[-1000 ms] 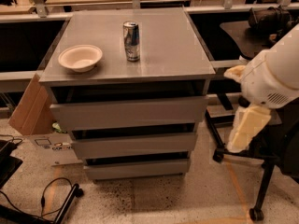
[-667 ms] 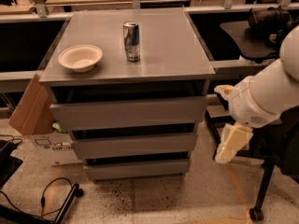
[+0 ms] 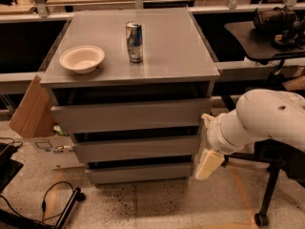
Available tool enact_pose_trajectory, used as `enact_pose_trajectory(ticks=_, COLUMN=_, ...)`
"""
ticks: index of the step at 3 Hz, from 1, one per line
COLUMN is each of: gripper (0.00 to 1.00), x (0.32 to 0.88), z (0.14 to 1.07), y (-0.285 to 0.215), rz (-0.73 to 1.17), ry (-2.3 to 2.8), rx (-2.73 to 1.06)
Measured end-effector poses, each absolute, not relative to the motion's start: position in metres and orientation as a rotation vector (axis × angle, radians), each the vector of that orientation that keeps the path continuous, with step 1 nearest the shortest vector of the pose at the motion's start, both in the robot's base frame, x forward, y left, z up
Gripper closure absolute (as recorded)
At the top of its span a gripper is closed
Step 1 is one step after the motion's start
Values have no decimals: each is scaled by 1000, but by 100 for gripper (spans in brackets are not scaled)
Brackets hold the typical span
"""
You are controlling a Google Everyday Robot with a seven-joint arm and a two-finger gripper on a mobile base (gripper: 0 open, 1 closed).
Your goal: Open middle drawer
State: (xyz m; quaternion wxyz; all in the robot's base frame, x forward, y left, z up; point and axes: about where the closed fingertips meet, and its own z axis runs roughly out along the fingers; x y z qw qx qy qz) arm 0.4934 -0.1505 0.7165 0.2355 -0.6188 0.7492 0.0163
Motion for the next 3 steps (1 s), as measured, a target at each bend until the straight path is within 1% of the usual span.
enact_pose_trajectory(ticks=1, gripper=0, x=494, z=712, y=-149, rz=47, ry=2055, rx=-1703)
enact_pose_trajectory(ticks=2, gripper=0, x=503, z=655, y=-133, rz=68, ry=2058, rx=-1740)
enact_pose_trajectory(ticks=3, gripper=0, x=523, z=587, y=-112, rz=48, ry=2027, rx=-1815)
